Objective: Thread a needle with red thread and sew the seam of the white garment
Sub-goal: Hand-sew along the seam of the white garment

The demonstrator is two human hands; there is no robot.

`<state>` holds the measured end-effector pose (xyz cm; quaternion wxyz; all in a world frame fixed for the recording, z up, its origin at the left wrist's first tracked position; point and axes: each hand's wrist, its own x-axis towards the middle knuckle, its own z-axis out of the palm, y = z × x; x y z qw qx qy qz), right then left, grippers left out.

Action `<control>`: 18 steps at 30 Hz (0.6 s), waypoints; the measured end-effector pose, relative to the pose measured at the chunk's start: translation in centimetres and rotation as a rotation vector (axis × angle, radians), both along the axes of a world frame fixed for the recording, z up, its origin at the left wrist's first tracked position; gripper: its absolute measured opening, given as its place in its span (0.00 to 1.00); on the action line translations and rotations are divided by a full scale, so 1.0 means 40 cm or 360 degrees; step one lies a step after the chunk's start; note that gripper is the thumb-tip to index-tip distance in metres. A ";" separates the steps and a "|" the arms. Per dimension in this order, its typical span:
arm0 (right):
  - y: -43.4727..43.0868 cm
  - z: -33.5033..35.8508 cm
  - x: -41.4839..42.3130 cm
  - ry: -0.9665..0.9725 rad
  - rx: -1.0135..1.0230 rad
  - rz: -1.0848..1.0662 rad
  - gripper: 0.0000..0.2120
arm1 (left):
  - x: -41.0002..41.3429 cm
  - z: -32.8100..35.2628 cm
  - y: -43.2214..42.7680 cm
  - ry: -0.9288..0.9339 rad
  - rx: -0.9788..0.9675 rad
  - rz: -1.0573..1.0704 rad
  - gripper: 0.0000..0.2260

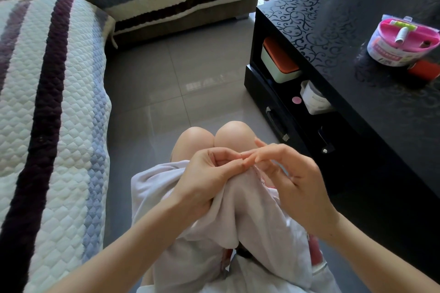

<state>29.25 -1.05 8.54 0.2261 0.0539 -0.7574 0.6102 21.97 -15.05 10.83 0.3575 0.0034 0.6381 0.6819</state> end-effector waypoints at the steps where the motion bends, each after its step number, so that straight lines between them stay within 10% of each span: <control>1: 0.002 0.012 0.002 0.0018 -0.0094 -0.0051 0.04 | -0.002 -0.007 0.001 0.0022 -0.0072 0.0039 0.05; 9: 0.047 0.047 -0.035 -0.0372 -0.1029 0.0039 0.08 | -0.028 -0.015 -0.016 -0.0170 0.0022 0.0092 0.07; 18: 0.058 0.043 -0.044 -0.0551 -0.0446 -0.0025 0.06 | -0.126 0.077 -0.005 -0.0003 0.0177 -0.0413 0.04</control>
